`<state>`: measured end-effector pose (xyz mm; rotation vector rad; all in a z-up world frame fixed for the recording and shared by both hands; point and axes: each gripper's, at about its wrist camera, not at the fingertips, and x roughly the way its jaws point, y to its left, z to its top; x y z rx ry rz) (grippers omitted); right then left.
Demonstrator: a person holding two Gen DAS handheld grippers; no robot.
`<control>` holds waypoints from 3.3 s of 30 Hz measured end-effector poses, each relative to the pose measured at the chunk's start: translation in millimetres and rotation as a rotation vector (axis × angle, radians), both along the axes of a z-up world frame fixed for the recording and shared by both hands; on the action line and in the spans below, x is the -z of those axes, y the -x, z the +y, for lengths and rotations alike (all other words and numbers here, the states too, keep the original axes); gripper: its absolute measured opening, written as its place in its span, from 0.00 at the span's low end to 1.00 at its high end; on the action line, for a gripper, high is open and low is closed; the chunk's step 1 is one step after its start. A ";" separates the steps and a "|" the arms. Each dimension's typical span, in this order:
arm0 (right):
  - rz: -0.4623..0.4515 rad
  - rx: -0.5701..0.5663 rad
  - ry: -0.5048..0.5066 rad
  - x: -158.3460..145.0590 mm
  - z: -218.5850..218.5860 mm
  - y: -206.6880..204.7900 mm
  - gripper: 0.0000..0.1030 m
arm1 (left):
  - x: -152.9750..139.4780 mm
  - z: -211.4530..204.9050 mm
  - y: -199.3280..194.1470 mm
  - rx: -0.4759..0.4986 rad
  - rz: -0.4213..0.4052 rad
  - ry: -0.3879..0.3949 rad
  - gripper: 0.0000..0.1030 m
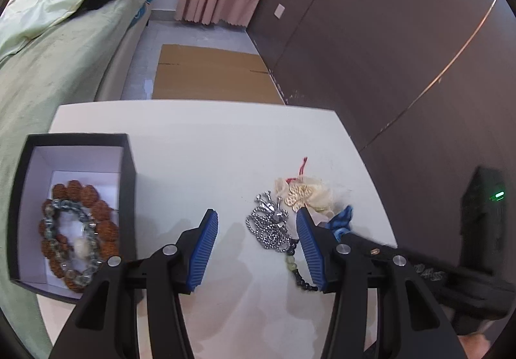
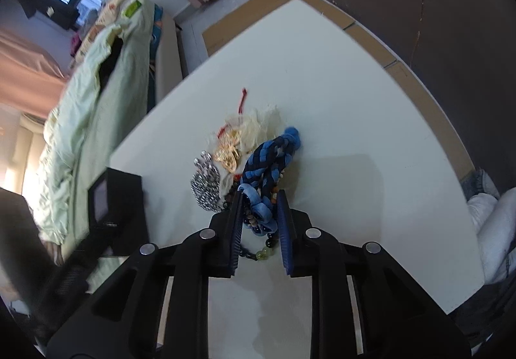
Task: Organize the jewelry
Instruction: 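Lift the blue flower bracelet with the right gripper while the left gripper grasps the silver chain, then carry the silver chain into the black box and open the left gripper, then lower the blue flower bracelet into the black box and open the right gripper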
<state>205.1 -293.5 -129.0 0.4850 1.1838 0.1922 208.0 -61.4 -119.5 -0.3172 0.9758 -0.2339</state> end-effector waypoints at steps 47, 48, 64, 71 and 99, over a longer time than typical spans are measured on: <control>-0.151 0.073 -0.135 -42.6 -32.6 11.2 0.21 | 10.0 -17.2 7.5 0.003 -0.034 -0.088 0.13; -0.160 0.071 -0.135 -43.5 -31.6 12.1 0.21 | 6.3 -15.3 9.1 0.001 -0.041 -0.080 0.13; -0.278 0.021 -0.186 -63.6 0.9 24.6 0.21 | -103.8 45.1 44.4 -0.098 -0.275 0.041 0.13; -0.343 -0.015 -0.231 -78.4 16.8 30.5 0.21 | -143.9 77.9 60.2 -0.150 -0.357 0.051 0.13; -0.376 -0.276 -0.333 -81.7 122.7 32.6 0.21 | -70.0 157.4 53.6 -0.332 -0.147 0.108 0.47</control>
